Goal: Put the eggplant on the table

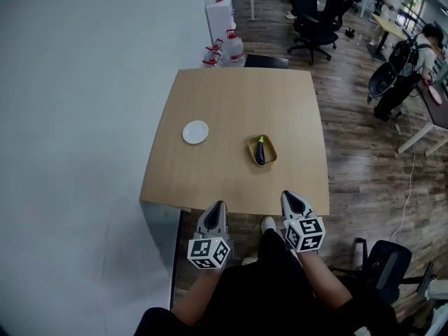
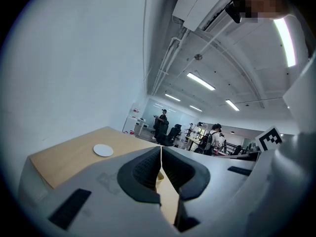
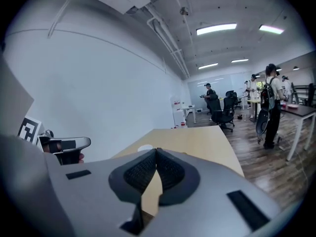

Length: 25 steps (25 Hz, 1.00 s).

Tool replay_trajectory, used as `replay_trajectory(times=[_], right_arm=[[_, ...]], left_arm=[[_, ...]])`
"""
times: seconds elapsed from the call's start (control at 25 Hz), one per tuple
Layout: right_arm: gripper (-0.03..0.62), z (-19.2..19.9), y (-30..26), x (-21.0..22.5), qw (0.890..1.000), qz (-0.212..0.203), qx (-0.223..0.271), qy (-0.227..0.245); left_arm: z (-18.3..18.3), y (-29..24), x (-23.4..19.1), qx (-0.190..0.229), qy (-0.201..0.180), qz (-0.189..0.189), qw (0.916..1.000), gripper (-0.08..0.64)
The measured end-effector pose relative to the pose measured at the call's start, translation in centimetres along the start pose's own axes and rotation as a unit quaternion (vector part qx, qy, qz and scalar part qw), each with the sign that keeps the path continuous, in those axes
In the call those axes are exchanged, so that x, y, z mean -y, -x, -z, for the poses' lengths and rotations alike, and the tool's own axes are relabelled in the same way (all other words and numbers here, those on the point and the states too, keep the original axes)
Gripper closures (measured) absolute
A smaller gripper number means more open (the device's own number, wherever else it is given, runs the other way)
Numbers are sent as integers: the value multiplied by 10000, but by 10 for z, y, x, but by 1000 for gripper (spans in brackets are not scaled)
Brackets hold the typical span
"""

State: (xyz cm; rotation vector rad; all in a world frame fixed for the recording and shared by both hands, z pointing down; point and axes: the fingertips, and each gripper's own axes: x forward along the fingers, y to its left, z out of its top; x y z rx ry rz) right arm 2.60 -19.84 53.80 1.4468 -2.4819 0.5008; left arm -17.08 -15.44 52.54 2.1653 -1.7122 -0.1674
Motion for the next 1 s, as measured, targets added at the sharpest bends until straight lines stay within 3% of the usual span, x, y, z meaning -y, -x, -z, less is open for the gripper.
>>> replay_trajectory(times=[0.44, 1.0], right_arm=[[531, -12, 21, 24, 9982, 547, 166, 186], [532, -38, -3, 28, 9970, 629, 258, 368]], left_arm=[[-8, -23, 39, 64, -112, 541, 9985, 541], [-13, -52, 34, 13, -166, 632, 9979, 541]])
